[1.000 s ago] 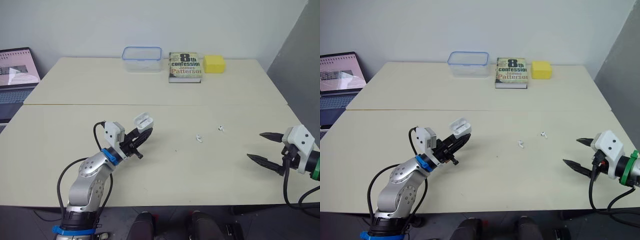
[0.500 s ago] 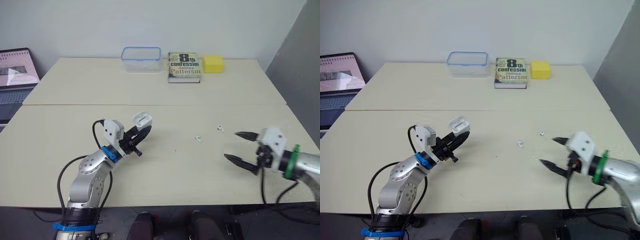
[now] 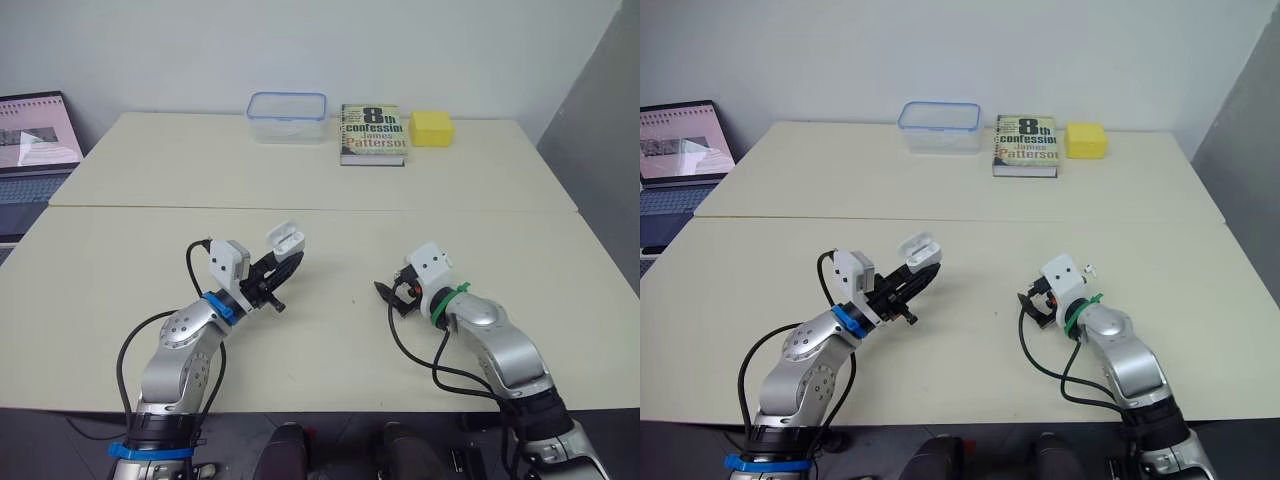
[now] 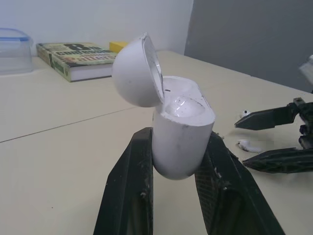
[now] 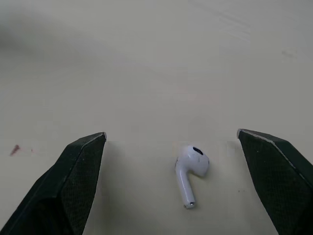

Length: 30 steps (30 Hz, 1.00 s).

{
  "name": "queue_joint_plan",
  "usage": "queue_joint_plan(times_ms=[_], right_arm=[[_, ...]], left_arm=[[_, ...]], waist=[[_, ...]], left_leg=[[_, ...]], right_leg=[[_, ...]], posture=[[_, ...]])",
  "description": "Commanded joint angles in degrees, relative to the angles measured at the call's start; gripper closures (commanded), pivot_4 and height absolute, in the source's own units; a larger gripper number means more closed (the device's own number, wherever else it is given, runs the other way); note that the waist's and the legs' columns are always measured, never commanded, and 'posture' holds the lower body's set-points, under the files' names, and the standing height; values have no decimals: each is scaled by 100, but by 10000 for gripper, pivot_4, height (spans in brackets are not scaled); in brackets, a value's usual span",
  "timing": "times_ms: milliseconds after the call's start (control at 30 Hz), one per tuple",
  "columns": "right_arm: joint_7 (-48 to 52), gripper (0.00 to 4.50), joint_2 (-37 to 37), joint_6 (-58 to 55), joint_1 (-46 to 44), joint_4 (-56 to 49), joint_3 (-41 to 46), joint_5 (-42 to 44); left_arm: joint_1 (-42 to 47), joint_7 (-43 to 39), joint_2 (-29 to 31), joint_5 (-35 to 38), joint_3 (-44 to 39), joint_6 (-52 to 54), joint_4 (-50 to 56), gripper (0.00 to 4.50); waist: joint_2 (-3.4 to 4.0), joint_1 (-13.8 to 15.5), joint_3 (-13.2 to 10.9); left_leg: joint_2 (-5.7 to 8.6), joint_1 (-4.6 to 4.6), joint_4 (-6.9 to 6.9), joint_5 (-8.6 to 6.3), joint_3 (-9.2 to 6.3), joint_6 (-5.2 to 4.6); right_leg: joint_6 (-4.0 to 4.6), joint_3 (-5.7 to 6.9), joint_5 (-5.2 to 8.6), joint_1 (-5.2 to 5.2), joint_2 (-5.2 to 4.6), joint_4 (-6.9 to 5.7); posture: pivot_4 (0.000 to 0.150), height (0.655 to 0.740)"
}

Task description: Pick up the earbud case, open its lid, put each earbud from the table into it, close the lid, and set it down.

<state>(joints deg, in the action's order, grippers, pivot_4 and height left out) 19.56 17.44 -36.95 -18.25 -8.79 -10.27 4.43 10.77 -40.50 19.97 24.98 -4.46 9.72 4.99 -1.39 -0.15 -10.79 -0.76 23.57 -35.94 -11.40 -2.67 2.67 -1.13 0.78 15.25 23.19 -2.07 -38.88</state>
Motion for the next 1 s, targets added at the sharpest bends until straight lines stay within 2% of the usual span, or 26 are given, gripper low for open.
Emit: queue_joint_plan(times_ms=[33, 133, 167, 233, 533, 600, 700, 833, 900, 1000], right_arm=[[-400, 0, -135, -87, -59, 88, 185, -196], [-445, 0, -235, -314, 0, -10, 257, -111], [-446, 3864, -249, -375, 10, -39, 264, -104], [-423, 8688, -242, -462, 13, -74, 238, -123], [-106, 40864, -143, -1047, 28, -570, 357, 187], [270, 41131, 79, -1184, 34, -818, 327, 405], [1164, 41131, 780, -1156, -22, -1170, 331, 781], [3230, 41131, 2541, 142, 87, -1356, 186, 953], [4186, 41131, 3156, 838, 278, -1244, 371, 1221], [5127, 41131, 3876, 1278, 381, -878, 415, 1339]], left_arm=[[-31, 31, -1, -4, -19, -88, 242, 37225], [-56, 40, 1, -7, -28, -95, 243, 37225], [-64, 40, -1, -10, -29, -101, 238, 37225], [-78, 37, -9, -20, -23, -115, 224, 37225], [-74, 35, -34, -39, 3, -127, 190, 37225], [-85, 47, -40, -37, 10, -109, 214, 37225], [-129, 46, -46, -29, 50, -75, 280, 37225], [-187, 41, -41, -11, 99, -34, 377, 37225], [-205, 57, -45, 21, 103, 11, 415, 37225], [-235, 67, -46, 30, 111, 35, 446, 37225]], waist=[[1, -3, 0], [1, -7, 1], [1, -8, 1], [1, 2, 2], [1, 8, 2], [1, 7, 2], [2, 0, 1], [4, 5, -1], [0, 3, 2], [0, -9, 1]], left_leg=[[-1, -1, 0, 0, 0, 0], [-2, -4, 0, 0, -2, 0], [-2, -4, 0, 0, -2, 0], [-1, -5, -1, 0, -2, 0], [1, -3, -1, 0, -3, 0], [1, -2, -1, 0, -3, 0], [1, -1, 2, 0, -1, -1], [2, 3, 1, -4, -2, -7], [2, 5, 2, -6, -2, -10], [-2, 5, 1, -13, -2, -21]], right_leg=[[0, 0, 0, 0, 1, -3], [1, 0, 0, -1, 1, -6], [2, 0, -1, -2, 1, -6], [2, 1, -2, -2, 1, -6], [2, 1, -1, -3, 0, -5], [1, 1, -1, -3, 0, -3], [1, 1, -1, -1, 0, 0], [0, 6, -1, -1, 0, 10], [0, 8, 0, -2, 0, 19], [-1, 9, 0, -5, 4, 25]], posture=[[1500, 7400], [1500, 7400], [1500, 7400], [1500, 7400], [1500, 7400], [1500, 7400], [1500, 7400], [1500, 7400], [1500, 7400], [1500, 7400]])
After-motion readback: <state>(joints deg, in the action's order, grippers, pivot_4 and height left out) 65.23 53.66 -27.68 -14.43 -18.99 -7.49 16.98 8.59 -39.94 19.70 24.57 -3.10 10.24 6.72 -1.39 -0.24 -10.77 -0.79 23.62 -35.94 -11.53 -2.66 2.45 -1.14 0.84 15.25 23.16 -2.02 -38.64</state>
